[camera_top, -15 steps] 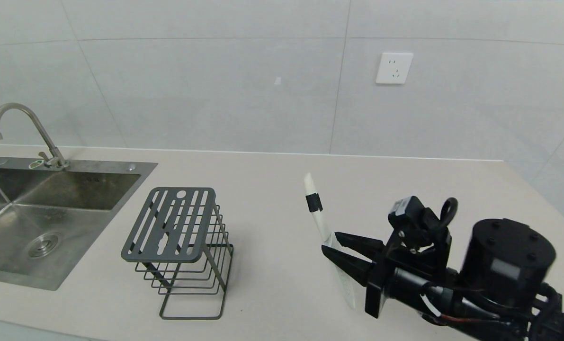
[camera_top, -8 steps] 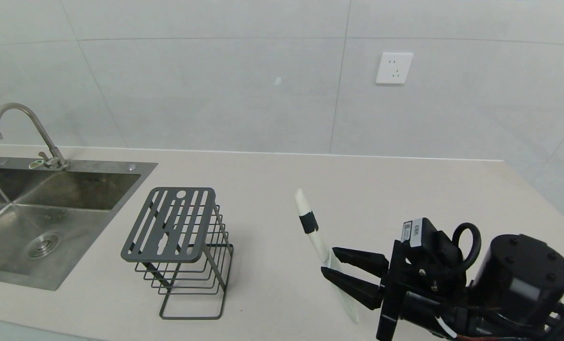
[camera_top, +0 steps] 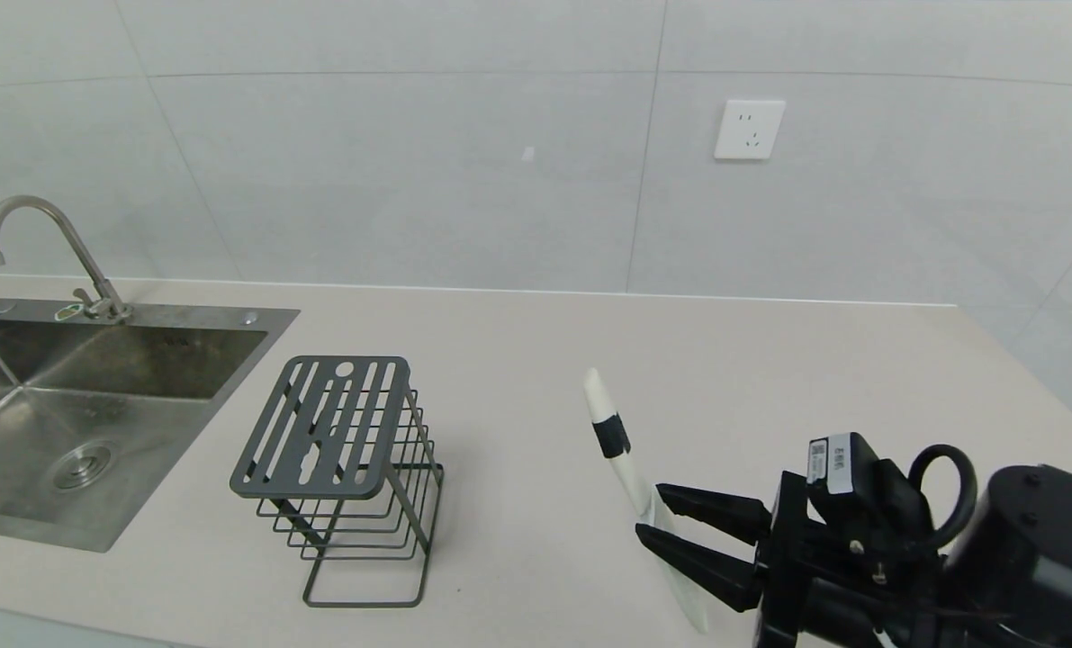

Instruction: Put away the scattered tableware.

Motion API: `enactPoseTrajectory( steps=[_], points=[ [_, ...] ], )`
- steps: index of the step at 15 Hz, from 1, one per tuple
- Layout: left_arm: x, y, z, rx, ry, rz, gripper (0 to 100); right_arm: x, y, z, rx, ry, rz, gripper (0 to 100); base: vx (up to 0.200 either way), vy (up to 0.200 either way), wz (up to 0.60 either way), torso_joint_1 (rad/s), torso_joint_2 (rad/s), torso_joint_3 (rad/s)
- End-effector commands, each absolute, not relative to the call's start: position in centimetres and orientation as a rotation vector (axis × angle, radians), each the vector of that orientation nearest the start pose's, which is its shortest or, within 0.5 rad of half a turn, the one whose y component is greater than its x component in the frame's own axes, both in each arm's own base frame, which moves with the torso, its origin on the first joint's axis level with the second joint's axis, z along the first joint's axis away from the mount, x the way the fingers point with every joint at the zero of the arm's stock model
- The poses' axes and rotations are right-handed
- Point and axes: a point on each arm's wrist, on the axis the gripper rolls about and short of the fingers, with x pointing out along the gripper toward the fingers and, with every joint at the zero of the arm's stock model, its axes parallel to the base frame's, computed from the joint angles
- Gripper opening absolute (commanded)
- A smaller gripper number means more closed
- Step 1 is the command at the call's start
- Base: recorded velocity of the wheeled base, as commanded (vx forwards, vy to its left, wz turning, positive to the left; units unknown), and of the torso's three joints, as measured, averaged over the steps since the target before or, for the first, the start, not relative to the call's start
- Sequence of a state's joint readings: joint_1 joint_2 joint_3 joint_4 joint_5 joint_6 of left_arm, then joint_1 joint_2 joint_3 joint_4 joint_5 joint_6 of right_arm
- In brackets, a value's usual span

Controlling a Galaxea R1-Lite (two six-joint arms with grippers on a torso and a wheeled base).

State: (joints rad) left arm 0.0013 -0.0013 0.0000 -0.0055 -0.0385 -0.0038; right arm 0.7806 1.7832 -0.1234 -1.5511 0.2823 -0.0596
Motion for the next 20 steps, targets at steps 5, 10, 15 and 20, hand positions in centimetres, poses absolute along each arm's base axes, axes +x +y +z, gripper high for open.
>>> enactPoseTrajectory(
  steps=[5,10,15,20],
  points=[
    [-2.3,-0.1,7.6,-0.003,-0.006,-0.038,100,14.1,13.5,10.6,-0.076,0.072,1.016,0,0.0,0.0,0.0,0.0,0.0,0.0],
    [-2.6,-0.2,9.3,0.038,-0.125,-0.067,100,14.5,13.4,10.1,-0.08,0.1,0.998,0,0.0,0.0,0.0,0.0,0.0,0.0],
    [-4.2,-0.4,14.2,0.023,-0.271,-0.208,100,14.9,13.2,10.3,-0.076,0.088,0.976,0,0.0,0.0,0.0,0.0,0.0,0.0],
    [-3.3,-0.6,14.9,-0.066,-0.146,-0.683,100,14.8,13.1,10.8,-0.074,0.062,0.974,0,0.0,0.0,0.0,0.0,0.0,0.0]
  ],
)
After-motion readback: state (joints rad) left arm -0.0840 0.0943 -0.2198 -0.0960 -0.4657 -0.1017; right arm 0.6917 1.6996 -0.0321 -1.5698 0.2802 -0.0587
